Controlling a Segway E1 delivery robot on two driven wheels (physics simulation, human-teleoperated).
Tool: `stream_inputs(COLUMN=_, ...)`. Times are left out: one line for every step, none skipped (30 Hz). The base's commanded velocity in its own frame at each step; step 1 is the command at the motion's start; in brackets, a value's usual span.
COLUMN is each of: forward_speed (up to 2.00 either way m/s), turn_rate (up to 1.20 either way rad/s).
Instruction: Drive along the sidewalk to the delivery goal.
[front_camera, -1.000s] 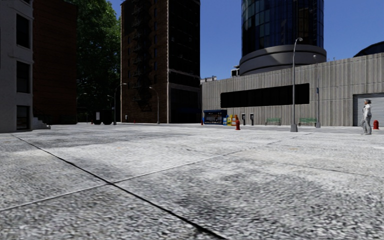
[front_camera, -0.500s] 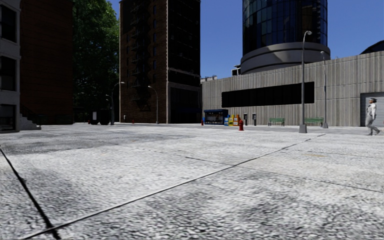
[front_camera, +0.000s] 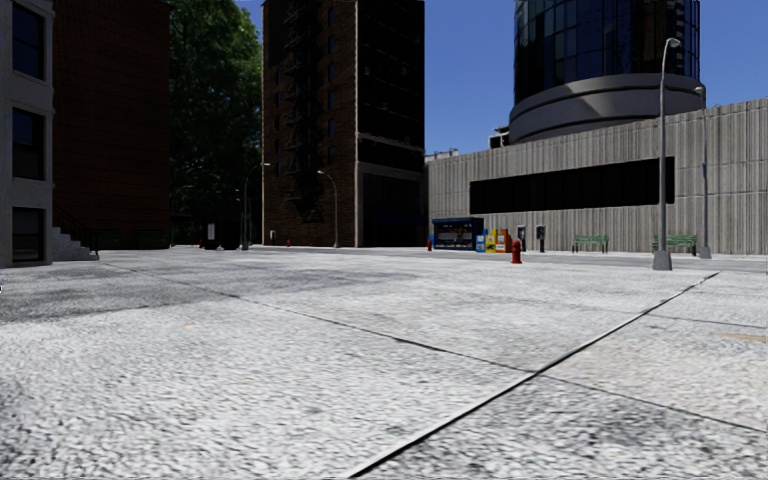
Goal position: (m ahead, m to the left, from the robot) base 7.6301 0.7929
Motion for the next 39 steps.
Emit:
stream_inputs(forward_speed=2.0, turn_rate=0.3)
stream_inputs(forward_speed=2.0, turn_rate=0.0)
stream_inputs(forward_speed=2.0, turn_rate=0.0)
stream_inputs(forward_speed=2.0, turn_rate=0.0)
stream_inputs(forward_speed=2.0, turn_rate=0.0)
stream_inputs(forward_speed=2.0, turn_rate=0.0)
stream_inputs(forward_speed=2.0, turn_rate=0.0)
stream_inputs(forward_speed=2.0, turn_rate=0.0)
stream_inputs(forward_speed=2.0, turn_rate=0.0)
stream_inputs(forward_speed=2.0, turn_rate=0.0)
stream_inputs(forward_speed=2.0, turn_rate=0.0)
stream_inputs(forward_speed=2.0, turn_rate=0.0)
stream_inputs(forward_speed=2.0, turn_rate=0.0)
stream_inputs(forward_speed=2.0, turn_rate=0.0)
stream_inputs(forward_speed=2.0, turn_rate=0.0)
stream_inputs(forward_speed=2.0, turn_rate=0.0)
stream_inputs(forward_speed=2.0, turn_rate=0.0)
stream_inputs(forward_speed=2.0, turn_rate=0.0)
stream_inputs(forward_speed=2.0, turn_rate=0.0)
stream_inputs(forward_speed=2.0, turn_rate=0.0)
stream_inputs(forward_speed=2.0, turn_rate=0.0)
stream_inputs(forward_speed=2.0, turn_rate=0.0)
stream_inputs(forward_speed=2.0, turn_rate=0.0)
stream_inputs(forward_speed=2.0, turn_rate=0.0)
stream_inputs(forward_speed=2.0, turn_rate=0.0)
stream_inputs(forward_speed=2.0, turn_rate=0.0)
stream_inputs(forward_speed=2.0, turn_rate=0.0)
stream_inputs(forward_speed=2.0, turn_rate=0.0)
stream_inputs(forward_speed=2.0, turn_rate=0.0)
stream_inputs(forward_speed=2.0, turn_rate=0.0)
stream_inputs(forward_speed=2.0, turn_rate=0.0)
stream_inputs(forward_speed=2.0, turn_rate=0.0)
stream_inputs(forward_speed=2.0, turn_rate=0.0)
stream_inputs(forward_speed=2.0, turn_rate=0.0)
stream_inputs(forward_speed=2.0, turn_rate=0.0)
stream_inputs(forward_speed=2.0, turn_rate=0.0)
stream_inputs(forward_speed=2.0, turn_rate=0.0)
stream_inputs(forward_speed=2.0, turn_rate=0.0)
stream_inputs(forward_speed=2.0, turn_rate=0.0)
